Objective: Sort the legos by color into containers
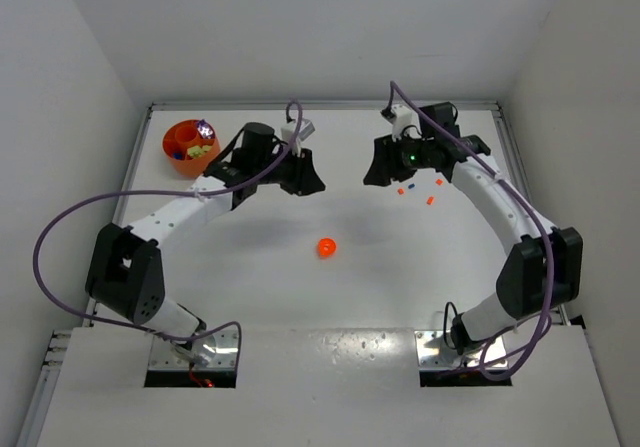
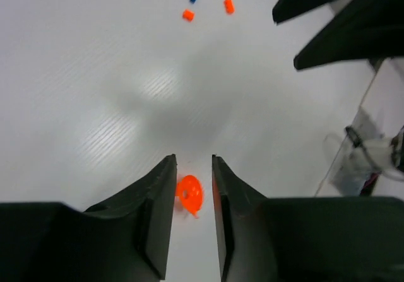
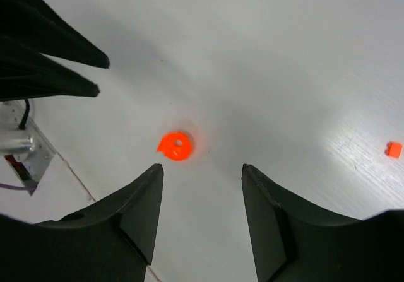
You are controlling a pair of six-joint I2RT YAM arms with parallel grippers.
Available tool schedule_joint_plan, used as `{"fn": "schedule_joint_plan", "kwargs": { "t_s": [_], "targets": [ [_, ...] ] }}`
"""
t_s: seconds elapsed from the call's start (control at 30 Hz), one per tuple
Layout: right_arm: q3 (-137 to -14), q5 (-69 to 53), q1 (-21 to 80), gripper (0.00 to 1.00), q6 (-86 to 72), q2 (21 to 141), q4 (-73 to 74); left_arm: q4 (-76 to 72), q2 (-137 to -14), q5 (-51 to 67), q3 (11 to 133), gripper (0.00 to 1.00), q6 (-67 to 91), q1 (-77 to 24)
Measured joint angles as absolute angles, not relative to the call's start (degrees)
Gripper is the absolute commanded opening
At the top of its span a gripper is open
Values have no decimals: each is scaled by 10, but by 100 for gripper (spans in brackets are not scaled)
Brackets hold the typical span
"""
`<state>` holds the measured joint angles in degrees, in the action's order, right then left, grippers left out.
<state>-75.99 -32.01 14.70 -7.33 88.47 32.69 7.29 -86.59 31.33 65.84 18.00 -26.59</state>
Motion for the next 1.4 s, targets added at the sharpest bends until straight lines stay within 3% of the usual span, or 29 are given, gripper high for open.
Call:
{"fn": "schedule_joint_plan", "kwargs": {
  "t_s": [0.13,0.47,0.63,1.0,1.17,1.4],
  "targets": [
    [-728,-287,147,55,-68,884,331,132,-871,310,655,45,105,-288],
    [-701,-219,140,59,-56,842,330,256,-945,232,651,48,-59,-397],
    [-700,-211,137,59,-54,842,331,276,-948,197,630,62,-115,-408],
    [-700,-210,136,59,-53,844,331,300,-988,194,627,63,-196,-404],
    [-700,-210,136,59,-53,844,332,305,-1023,192,634,53,-206,-398],
    [-700,-211,136,58,-53,844,333,301,-1032,199,645,26,-210,-396]
  ]
}}
